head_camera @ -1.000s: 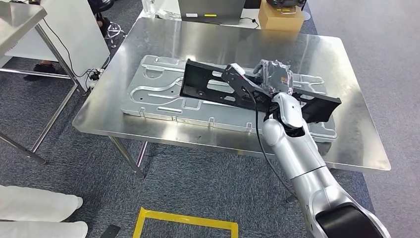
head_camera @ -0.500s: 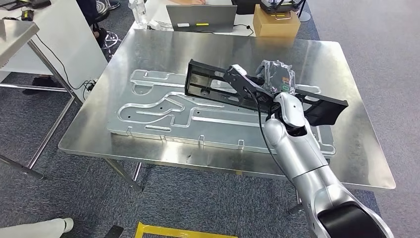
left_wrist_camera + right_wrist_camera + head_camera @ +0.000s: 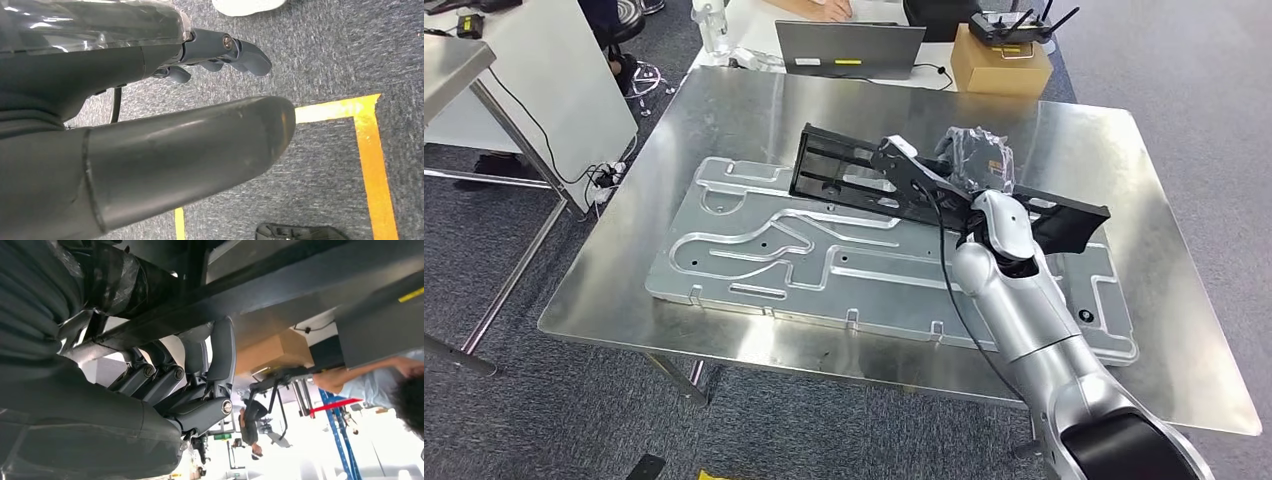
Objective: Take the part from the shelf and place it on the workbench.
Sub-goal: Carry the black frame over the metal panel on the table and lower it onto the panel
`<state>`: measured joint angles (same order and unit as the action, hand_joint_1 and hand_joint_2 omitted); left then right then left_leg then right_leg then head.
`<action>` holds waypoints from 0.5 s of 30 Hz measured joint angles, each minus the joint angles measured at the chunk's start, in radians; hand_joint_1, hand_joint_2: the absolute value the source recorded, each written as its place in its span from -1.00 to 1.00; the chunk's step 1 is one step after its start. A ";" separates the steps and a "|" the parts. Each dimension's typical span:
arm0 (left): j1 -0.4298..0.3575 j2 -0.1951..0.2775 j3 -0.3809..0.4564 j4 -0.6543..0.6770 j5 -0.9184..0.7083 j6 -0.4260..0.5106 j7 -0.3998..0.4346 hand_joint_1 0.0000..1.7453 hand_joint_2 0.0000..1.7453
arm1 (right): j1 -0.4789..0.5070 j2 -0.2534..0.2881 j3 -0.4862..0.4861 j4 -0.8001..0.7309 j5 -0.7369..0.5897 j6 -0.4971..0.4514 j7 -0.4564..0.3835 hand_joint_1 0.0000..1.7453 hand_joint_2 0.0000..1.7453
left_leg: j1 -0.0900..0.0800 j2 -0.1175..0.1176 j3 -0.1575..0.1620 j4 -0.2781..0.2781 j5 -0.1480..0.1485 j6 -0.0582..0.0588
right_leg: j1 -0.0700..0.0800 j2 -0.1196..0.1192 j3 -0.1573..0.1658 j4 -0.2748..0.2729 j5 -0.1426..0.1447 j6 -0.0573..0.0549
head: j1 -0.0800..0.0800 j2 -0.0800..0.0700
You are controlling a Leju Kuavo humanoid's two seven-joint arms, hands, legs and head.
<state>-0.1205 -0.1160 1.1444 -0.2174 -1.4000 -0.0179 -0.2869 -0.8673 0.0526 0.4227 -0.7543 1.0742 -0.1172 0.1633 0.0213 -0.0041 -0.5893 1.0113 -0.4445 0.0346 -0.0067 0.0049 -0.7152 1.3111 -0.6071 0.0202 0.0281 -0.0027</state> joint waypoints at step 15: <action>-0.003 -0.001 0.000 0.003 0.000 0.001 0.001 -1.00 -1.00 | -0.005 -0.002 0.000 0.011 0.000 0.004 0.000 1.00 1.00 | -0.004 -0.001 -0.103 0.283 -0.159 -0.057 | 0.006 0.000 0.128 -0.301 0.162 -0.063 | 0.001 0.000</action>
<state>-0.1237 -0.1166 1.1444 -0.2148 -1.3995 -0.0173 -0.2857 -0.8721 0.0507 0.4231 -0.7437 1.0742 -0.1132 0.1630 0.0168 -0.0055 -0.6919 1.2946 -0.6031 -0.0228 -0.0008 0.0045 -0.5870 1.0103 -0.4453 -0.0433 0.0292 -0.0027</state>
